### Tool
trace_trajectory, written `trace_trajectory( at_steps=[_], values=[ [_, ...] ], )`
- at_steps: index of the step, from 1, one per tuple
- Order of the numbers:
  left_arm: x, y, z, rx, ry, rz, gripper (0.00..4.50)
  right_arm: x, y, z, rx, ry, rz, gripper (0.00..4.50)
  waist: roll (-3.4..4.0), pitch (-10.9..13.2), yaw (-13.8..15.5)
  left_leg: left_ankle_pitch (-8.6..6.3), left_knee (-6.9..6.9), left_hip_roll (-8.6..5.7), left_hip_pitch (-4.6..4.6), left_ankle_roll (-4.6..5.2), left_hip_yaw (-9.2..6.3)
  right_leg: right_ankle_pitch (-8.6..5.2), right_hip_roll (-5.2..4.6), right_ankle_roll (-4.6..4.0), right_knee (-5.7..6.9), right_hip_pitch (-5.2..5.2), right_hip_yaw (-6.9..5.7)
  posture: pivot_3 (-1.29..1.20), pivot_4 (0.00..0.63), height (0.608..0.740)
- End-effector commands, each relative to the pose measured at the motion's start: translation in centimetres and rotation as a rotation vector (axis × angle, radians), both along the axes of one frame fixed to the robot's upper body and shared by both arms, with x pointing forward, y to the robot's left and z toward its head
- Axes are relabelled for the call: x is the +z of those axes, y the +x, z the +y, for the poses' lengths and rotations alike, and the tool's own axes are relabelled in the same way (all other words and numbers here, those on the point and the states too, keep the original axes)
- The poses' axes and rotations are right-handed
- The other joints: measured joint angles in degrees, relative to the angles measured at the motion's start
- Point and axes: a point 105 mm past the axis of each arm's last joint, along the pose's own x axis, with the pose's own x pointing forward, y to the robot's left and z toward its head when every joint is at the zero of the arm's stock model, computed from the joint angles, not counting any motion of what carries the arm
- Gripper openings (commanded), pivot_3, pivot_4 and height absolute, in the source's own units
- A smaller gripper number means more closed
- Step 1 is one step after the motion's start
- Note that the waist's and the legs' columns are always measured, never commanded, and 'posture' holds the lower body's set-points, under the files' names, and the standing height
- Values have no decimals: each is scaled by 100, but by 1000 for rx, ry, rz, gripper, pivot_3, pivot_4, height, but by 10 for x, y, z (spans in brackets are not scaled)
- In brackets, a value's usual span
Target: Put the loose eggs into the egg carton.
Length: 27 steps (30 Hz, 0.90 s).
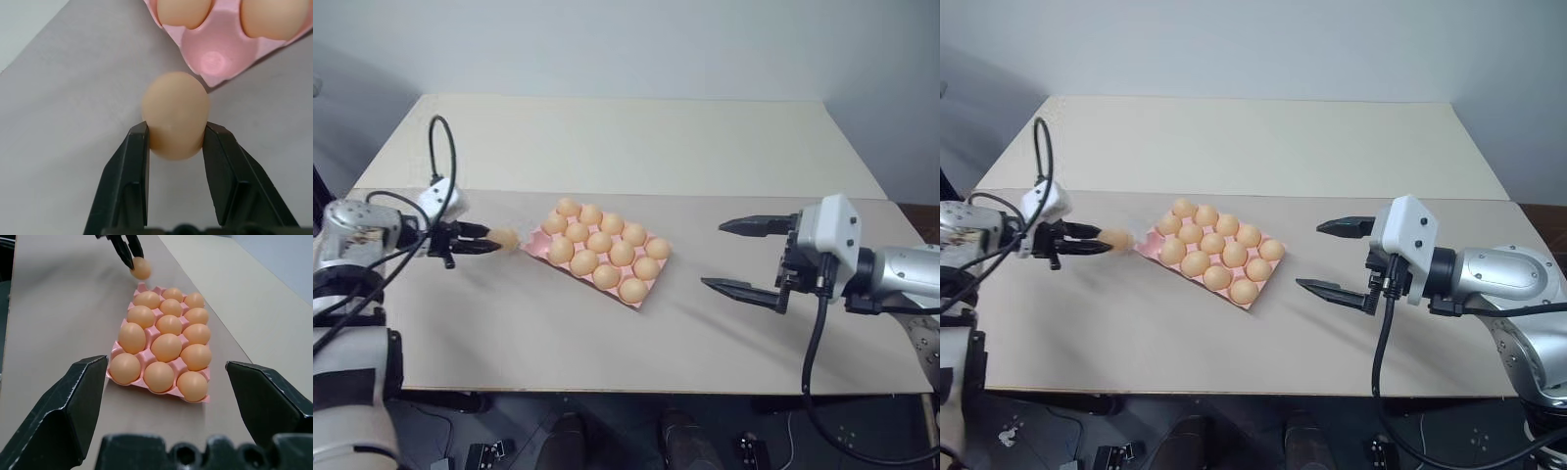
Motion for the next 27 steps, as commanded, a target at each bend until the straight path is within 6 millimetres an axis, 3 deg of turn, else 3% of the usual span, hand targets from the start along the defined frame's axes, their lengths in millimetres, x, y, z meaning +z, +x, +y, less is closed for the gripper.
trace_trajectory(
  at_steps=[1, 5, 11, 17, 20, 26, 27],
  values=[
    [46, -4, 2, -48, -37, -129, 1528, 8, -5, 2, 16, -2, -42, 4500, 0, 0, 7, 0, 0, 0, 0, 0, 0, 0, 0, 0, 0, 0, 0, 0, 150, 740],
    [57, 1, -22, -121, -136, -151, 1528, 8, -4, 2, 15, -1, -45, 4500, 0, 0, 60, 0, 0, -1, 1, 0, 0, -1, -4, 1, -5, 8, -3, 0, 150, 740],
    [34, 6, -56, -232, -126, -96, 1528, 10, -4, 1, 11, -5, -49, 4500, 0, 0, 10, 0, 1, -1, 1, 0, -1, 0, -4, 1, -3, 7, -3, 0, 150, 740],
    [9, 17, -64, -202, -28, -68, 1528, 10, -6, 0, -1, -5, -52, 4500, 0, 0, -49, 0, 1, 0, 1, 1, -4, -1, 0, 1, 1, 2, -2, 0, 150, 740],
    [6, 15, -61, -210, 3, -62, 2276, 11, -7, 0, -4, -4, -53, 4500, 0, 0, -42, 0, 1, 0, 1, 1, -5, -1, 0, 1, 1, 3, -2, 0, 150, 740],
    [11, 7, -53, -224, -23, -41, 4369, 10, -6, 0, -7, 2, -52, 4500, 0, 0, -36, 0, 1, 0, 0, 0, -5, -1, 0, 1, 1, 3, -3, 0, 150, 740],
    [11, 6, -51, -223, -19, -37, 4471, 10, -6, 0, -6, 1, -53, 4500, 0, 0, -36, 0, 1, 0, 0, 0, -5, -1, 0, 1, 1, 3, -3, 0, 150, 740]
  ],
)
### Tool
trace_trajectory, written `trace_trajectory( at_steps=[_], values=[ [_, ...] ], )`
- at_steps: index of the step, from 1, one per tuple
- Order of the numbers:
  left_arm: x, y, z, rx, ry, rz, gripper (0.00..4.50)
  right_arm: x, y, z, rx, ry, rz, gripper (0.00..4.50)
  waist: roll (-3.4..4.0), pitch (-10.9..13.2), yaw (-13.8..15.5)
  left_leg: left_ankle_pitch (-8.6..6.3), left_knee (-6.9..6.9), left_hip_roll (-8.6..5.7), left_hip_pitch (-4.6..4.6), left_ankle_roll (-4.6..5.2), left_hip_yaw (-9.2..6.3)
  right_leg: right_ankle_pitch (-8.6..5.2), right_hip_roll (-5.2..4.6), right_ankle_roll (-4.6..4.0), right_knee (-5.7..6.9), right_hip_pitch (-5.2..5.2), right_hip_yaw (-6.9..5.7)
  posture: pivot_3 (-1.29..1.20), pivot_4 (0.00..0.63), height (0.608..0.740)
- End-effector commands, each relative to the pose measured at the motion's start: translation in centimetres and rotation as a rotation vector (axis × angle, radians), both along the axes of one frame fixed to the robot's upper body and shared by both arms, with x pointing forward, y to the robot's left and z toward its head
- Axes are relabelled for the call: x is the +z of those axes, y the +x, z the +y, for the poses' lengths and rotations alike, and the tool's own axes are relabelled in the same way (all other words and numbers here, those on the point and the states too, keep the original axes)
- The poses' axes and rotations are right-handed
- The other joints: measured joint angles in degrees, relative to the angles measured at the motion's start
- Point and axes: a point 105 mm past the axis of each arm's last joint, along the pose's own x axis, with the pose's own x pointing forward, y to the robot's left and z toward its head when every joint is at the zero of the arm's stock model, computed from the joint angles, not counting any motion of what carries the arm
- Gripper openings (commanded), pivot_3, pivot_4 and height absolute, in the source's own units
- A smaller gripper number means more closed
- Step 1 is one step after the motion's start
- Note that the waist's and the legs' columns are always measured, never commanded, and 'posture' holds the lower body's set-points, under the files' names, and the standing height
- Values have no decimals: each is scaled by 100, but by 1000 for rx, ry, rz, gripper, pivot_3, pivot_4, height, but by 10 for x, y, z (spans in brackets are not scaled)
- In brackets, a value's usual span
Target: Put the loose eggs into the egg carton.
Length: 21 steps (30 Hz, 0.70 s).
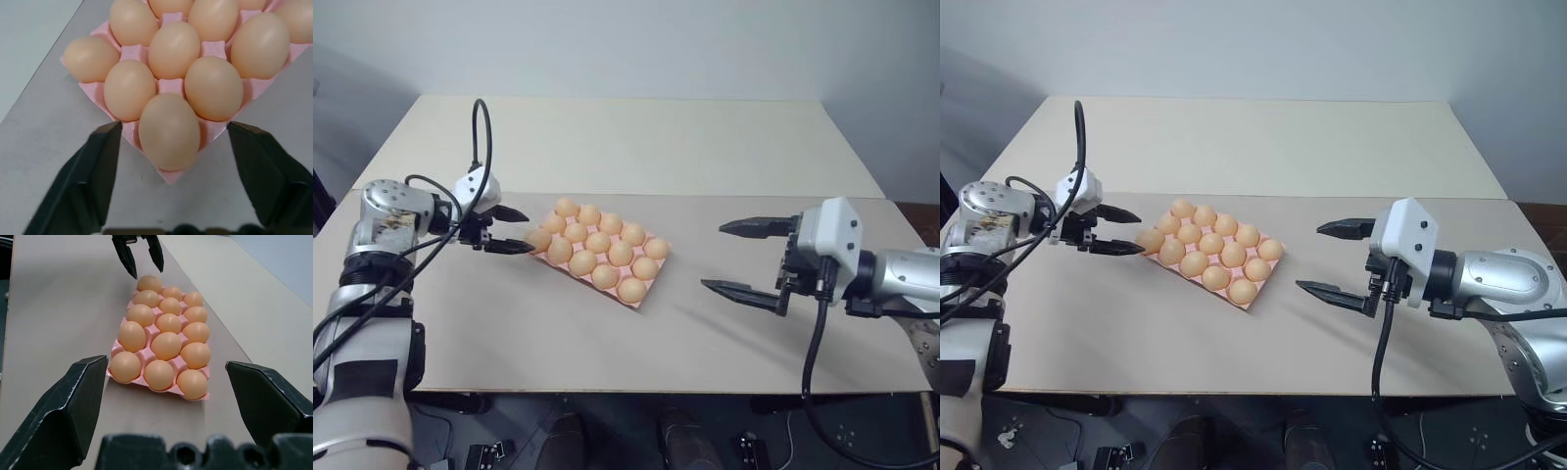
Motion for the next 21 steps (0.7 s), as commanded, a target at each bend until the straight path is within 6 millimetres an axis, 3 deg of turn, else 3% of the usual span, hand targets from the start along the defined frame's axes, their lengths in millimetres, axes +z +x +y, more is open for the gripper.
trace_trajectory(
  at_steps=[1, 6, 12, 21],
  values=[
    [11, -4, 7, 1, -15, -26, 4471, 11, -3, 1, 6, 2, -50, 4500, 0, 0, 1, 0, 0, 0, 1, 0, 0, 0, 0, 0, 0, 1, 0, 0, 150, 740],
    [38, -10, 13, -6, -93, -75, 4471, 11, -2, 1, 18, 3, -47, 4500, 0, 0, 1, 0, 0, 0, -1, 0, -1, 0, 0, 0, 0, 0, -1, 0, 150, 740],
    [67, -43, 38, -10, -158, -161, 4471, 9, 4, -2, 30, -10, -33, 4500, 3, 0, -89, 0, -1, 2, 1, 0, -2, 0, 0, 0, 1, -1, 0, 0, 150, 740],
    [51, -130, 43, 7, -227, -172, 4471, 2, 23, -9, 63, -23, -15, 4500, 9, 3, -85, -1, -6, 16, 3, 1, 7, -1, 1, -1, 1, -5, 4, 0, 150, 740]
  ],
)
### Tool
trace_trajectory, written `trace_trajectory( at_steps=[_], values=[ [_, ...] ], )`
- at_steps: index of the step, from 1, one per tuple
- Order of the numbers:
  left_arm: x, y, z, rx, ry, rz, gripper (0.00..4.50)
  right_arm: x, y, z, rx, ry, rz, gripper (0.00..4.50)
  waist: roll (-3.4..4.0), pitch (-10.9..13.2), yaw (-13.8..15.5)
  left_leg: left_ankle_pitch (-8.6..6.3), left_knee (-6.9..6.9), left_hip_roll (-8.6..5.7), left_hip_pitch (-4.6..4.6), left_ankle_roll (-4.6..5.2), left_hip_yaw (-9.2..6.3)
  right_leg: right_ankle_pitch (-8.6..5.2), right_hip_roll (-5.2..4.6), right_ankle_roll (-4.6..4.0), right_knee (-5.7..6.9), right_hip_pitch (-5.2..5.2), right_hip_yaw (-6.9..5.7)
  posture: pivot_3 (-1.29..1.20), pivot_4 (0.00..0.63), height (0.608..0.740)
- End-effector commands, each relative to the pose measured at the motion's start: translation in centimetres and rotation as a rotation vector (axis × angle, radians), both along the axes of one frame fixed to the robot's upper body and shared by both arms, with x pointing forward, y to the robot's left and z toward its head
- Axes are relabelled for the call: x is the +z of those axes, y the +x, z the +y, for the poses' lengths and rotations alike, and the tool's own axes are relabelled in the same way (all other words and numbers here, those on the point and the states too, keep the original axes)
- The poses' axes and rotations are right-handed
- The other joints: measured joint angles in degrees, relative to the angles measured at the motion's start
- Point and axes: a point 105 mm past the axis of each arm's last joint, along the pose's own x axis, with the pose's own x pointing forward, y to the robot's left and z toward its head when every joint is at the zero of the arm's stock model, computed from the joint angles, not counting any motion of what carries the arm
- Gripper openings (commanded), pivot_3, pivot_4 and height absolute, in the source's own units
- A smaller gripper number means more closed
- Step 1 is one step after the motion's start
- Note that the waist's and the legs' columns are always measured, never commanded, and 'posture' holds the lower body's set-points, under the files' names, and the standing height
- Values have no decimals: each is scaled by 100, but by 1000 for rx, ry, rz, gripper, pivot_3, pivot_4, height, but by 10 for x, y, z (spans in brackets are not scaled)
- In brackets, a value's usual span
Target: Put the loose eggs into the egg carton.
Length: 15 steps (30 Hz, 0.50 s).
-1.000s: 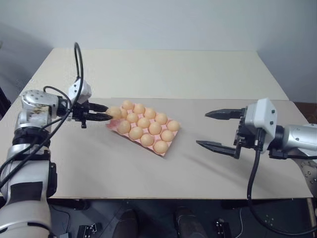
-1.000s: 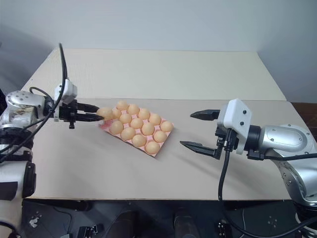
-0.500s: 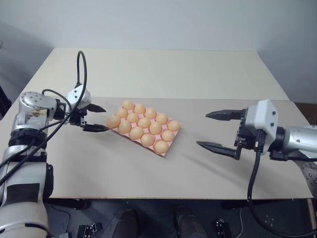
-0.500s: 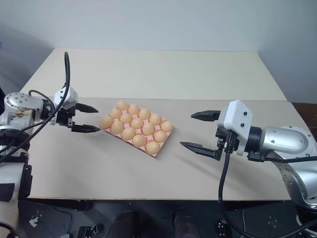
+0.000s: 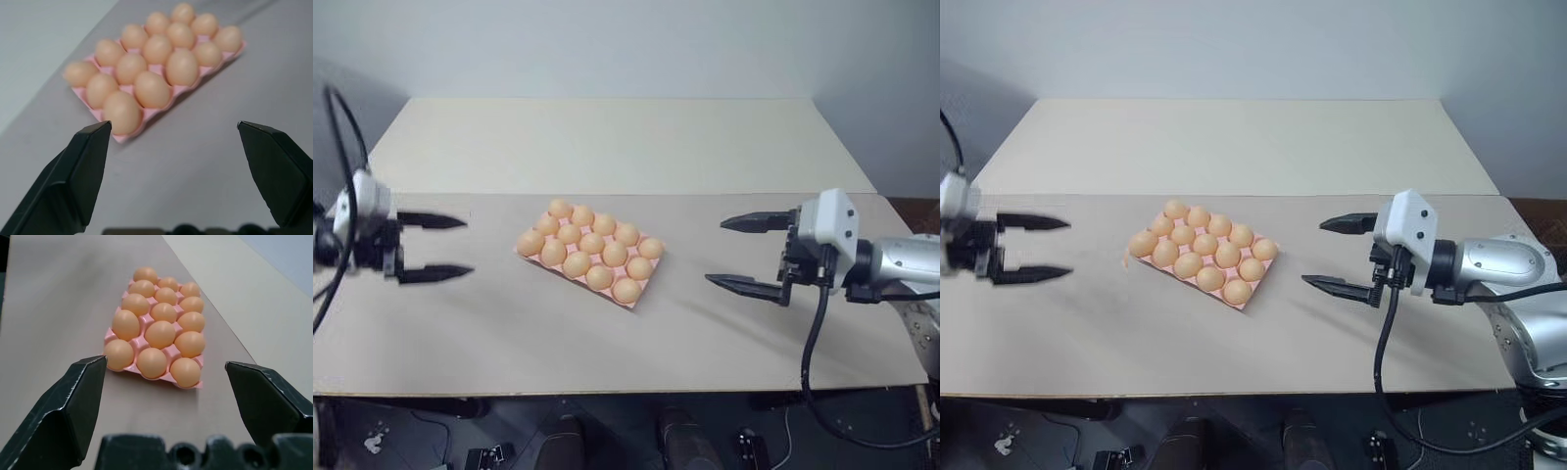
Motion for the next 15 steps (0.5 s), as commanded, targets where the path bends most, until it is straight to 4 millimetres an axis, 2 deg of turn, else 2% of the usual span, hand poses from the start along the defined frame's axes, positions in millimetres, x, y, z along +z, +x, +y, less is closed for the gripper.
trace_trajectory(
  at_steps=[1, 4, 7, 15],
  values=[
    [23, -27, -9, 22, -40, -129, 4471, 4, 3, -1, 30, 0, -34, 4500, 0, 0, 37, 0, 0, 0, 2, 0, 2, 0, -1, 0, -4, 2, 1, 0, 150, 740],
    [14, -48, -14, 67, -56, -128, 4471, -3, 8, -4, 27, -1, -9, 4500, 0, 0, 102, -1, 0, -4, 6, 0, 7, 0, -5, 0, -12, 10, 2, 0, 150, 740],
    [6, -59, -17, 119, -84, -132, 4471, -10, 9, -9, 19, -18, 6, 4500, -1, 0, 157, -1, 0, -5, 9, 0, 9, 0, -6, 0, -13, 14, 3, 0, 150, 740],
    [4, -53, -20, 151, -125, -155, 4471, -9, 4, -11, 9, -39, 10, 4500, -1, -1, 158, -1, 0, -5, 10, 0, 12, 0, -5, 0, -17, 14, 5, 0, 150, 740]
  ],
)
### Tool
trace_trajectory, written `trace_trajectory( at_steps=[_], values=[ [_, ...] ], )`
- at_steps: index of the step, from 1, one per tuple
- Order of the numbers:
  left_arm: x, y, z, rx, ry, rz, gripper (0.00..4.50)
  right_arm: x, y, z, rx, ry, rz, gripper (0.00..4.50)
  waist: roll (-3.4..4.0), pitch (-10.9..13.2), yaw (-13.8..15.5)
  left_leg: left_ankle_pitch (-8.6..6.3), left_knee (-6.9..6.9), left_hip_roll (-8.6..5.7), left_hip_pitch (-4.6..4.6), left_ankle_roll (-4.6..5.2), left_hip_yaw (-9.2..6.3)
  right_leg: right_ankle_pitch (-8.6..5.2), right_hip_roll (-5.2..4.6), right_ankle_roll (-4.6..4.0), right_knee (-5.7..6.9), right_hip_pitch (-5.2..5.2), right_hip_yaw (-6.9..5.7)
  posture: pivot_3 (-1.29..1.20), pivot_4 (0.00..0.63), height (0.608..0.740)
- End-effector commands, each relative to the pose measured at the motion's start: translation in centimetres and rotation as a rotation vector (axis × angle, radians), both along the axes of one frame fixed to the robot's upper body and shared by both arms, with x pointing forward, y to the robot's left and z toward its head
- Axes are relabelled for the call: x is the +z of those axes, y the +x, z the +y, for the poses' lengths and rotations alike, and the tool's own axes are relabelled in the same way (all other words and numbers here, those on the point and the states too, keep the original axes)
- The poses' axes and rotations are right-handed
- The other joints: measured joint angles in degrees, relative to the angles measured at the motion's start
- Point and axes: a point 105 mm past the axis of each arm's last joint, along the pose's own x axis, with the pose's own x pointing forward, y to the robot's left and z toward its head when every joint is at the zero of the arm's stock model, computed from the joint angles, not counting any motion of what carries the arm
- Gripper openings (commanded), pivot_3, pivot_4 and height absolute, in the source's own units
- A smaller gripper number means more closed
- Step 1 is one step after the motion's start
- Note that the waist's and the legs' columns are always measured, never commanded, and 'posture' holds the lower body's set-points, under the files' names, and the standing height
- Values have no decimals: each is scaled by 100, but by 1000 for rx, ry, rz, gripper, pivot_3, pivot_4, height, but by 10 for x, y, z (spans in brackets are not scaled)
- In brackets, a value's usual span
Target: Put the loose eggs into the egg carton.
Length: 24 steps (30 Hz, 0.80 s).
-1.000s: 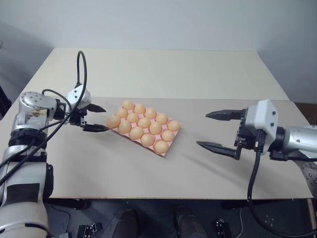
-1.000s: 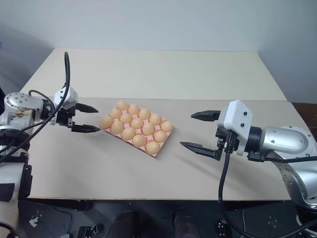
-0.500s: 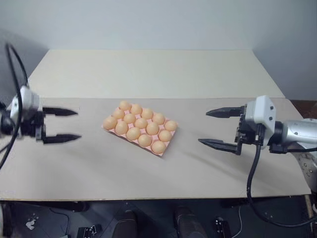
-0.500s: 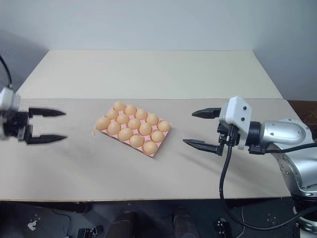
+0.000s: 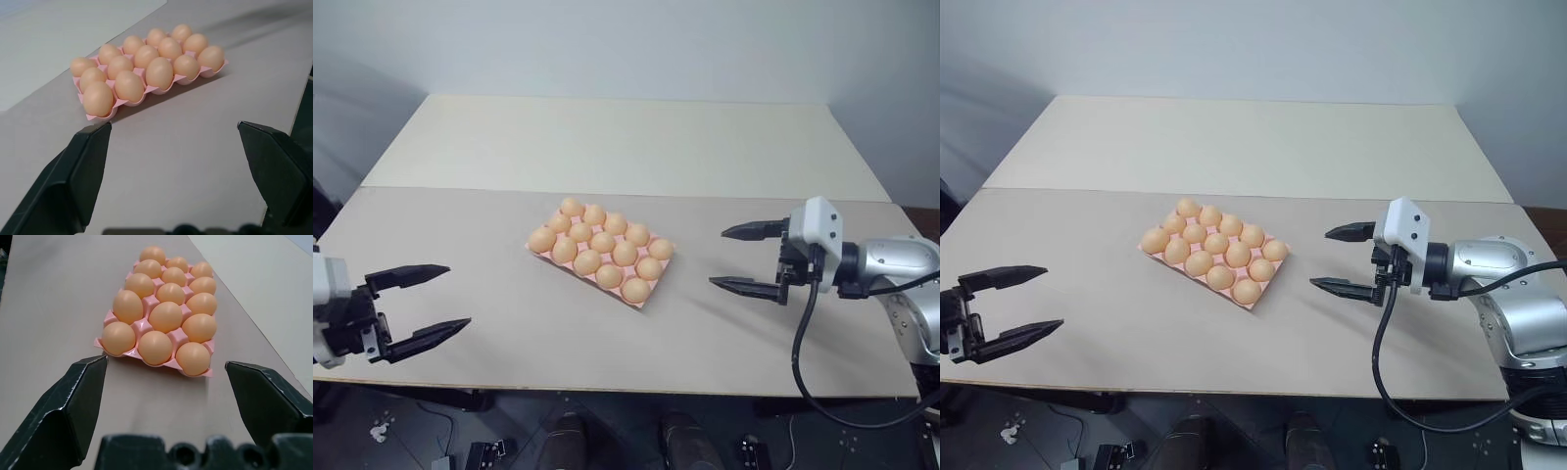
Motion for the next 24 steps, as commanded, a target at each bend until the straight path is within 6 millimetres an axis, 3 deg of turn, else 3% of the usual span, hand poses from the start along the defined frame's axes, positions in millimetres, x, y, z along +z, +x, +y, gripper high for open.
trace_trajectory(
  at_steps=[1, 13, 24],
  values=[
    [11, 4, -4, -23, -7, -43, 4471, 13, -9, 0, 12, -17, -55, 4500, 0, 0, -2, 0, 0, 0, 0, 0, 0, 0, 0, 0, 0, 0, 0, 0, 150, 740],
    [36, 15, 5, 45, -30, -136, 4471, 19, -20, 10, -1, -12, -86, 4500, 0, 0, -16, 0, -1, 1, 1, 1, -1, 0, 2, 0, 0, -1, 0, 0, 150, 740],
    [37, 13, 8, 83, -9, -146, 4471, 21, -18, 23, 29, 13, -118, 4500, 0, 0, -14, 0, -4, 2, 2, 1, -2, 0, 4, 0, 1, -2, 0, 0, 150, 740]
  ],
)
